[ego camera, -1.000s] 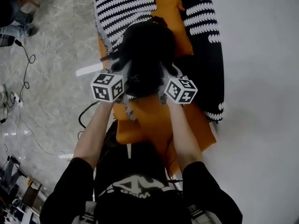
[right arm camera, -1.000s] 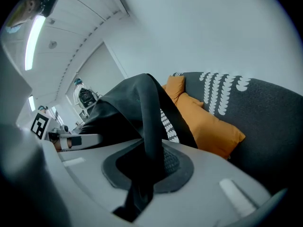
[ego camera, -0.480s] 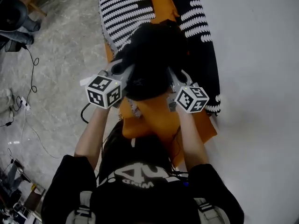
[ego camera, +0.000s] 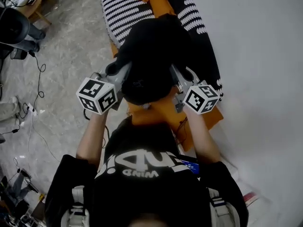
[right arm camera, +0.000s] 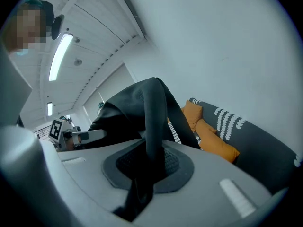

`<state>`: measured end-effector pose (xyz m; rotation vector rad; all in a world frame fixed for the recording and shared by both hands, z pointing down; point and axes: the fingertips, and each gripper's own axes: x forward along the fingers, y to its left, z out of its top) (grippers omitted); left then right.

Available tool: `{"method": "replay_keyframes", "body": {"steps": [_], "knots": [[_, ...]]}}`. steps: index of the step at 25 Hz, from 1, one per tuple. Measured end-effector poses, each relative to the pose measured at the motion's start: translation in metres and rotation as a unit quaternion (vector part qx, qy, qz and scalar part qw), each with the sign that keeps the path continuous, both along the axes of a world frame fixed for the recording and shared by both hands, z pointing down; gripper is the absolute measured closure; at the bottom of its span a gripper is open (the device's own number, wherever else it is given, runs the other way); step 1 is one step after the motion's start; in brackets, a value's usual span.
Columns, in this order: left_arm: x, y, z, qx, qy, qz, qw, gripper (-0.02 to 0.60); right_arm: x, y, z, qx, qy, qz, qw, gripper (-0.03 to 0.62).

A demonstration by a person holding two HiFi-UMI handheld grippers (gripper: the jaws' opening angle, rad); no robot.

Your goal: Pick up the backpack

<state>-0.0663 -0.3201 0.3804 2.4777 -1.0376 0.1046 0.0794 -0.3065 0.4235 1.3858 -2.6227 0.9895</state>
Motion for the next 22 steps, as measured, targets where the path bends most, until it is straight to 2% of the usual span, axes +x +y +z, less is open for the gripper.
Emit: {"method": "replay_keyframes", "body": {"steps": [4,13,22], "knots": [[-0.016,0.039,-0.023,0.01,0.009,0.009,0.9999,0.574,-0.017,0.041,-0.023,0.015,-0.008,0.004,1.0,0.56],[-0.025,0.084,-0.014,0.004,0.015,0.032,0.9994,0.574,-0.033,0.087,-0.016,0.018,-0.002,-0.005,1.0,0.56],[-0.022,0.128,-0.04,0.01,0.028,0.014,0.9995,0.574,-0.033,0.13,-0.039,0.029,-0.015,-0.03,0.999,0.56]]}}
